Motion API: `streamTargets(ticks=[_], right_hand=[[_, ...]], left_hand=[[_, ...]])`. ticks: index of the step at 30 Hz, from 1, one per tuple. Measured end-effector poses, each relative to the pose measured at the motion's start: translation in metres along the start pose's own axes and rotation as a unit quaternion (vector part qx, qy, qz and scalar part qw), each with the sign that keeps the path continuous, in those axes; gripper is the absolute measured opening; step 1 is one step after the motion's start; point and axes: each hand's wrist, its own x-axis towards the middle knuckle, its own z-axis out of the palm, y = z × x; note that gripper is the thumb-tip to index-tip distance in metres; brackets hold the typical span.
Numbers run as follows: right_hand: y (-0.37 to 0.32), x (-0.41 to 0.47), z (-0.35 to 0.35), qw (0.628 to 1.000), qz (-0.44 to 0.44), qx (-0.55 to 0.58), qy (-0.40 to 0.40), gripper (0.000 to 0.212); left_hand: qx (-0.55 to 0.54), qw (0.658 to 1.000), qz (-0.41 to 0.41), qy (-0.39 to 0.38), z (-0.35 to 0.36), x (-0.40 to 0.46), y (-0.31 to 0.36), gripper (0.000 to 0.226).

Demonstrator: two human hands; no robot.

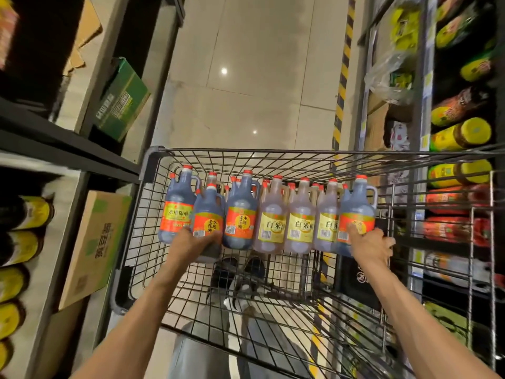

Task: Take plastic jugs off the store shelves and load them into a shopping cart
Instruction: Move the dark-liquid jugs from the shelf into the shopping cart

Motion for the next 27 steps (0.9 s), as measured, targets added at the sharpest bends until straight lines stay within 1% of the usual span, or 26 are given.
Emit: streamTargets(ticks=[2, 4, 5, 8, 10, 13, 15, 16, 17, 19, 21, 22, 25, 27], right_hand=[[-0.006, -0.002, 0.005, 1.0, 0.02, -0.001, -0.009, 0.082], [-0.01, -0.004, 0.007, 0.999, 0.038, 0.027, -0.023, 0.088], [-0.011, -0.003, 0.008, 0.997, 0.052, 0.047, -0.033, 0.091], [-0.015, 0.007, 0.008, 0.983, 0.083, 0.146, -0.069, 0.102], [-0.015, 0.016, 0.012, 0.969, 0.086, 0.213, -0.092, 0.108], [-0.013, 0.021, 0.011, 0.968, 0.07, 0.217, -0.109, 0.109], [-0.009, 0.022, 0.01, 0.968, 0.057, 0.213, -0.117, 0.11], [-0.005, 0.023, 0.01, 0.966, 0.052, 0.218, -0.125, 0.106], [-0.004, 0.019, 0.006, 0.964, 0.047, 0.225, -0.133, 0.096], [0.001, 0.006, 0.0, 0.959, 0.041, 0.233, -0.157, 0.065], [0.008, -0.014, -0.005, 0.953, 0.034, 0.241, -0.18, 0.046], [0.011, -0.027, -0.007, 0.949, 0.025, 0.249, -0.194, 0.04], [0.017, -0.064, -0.017, 0.938, -0.014, 0.265, -0.224, 0.038], [0.02, -0.092, -0.026, 0.926, -0.038, 0.293, -0.236, 0.036]], left_hand=[[-0.012, 1.0, 0.01, -0.021, -0.008, 0.001, -0.005, 0.052], [-0.009, 0.999, 0.015, -0.039, -0.012, -0.004, -0.014, 0.045], [-0.007, 0.999, 0.015, -0.04, -0.013, -0.009, -0.018, 0.046], [-0.014, 0.999, 0.023, -0.043, -0.011, -0.021, -0.027, 0.073], [-0.013, 0.998, 0.035, -0.057, -0.008, -0.03, -0.026, 0.075], [-0.027, 0.995, 0.043, -0.082, 0.001, -0.049, -0.015, 0.063], [-0.035, 0.994, 0.06, -0.087, 0.003, -0.058, -0.008, 0.075], [-0.035, 0.993, 0.065, -0.088, 0.004, -0.06, -0.007, 0.078], [-0.033, 0.993, 0.075, -0.09, 0.004, -0.064, -0.004, 0.073], [-0.027, 0.991, 0.089, -0.091, 0.003, -0.07, 0.002, 0.056], [-0.019, 0.989, 0.1, -0.104, 0.004, -0.075, 0.01, 0.051], [-0.013, 0.988, 0.106, -0.111, 0.004, -0.08, 0.017, 0.048], [0.003, 0.983, 0.139, -0.121, 0.001, -0.094, 0.034, 0.042], [0.027, 0.977, 0.165, -0.132, -0.003, -0.105, 0.044, 0.047]])
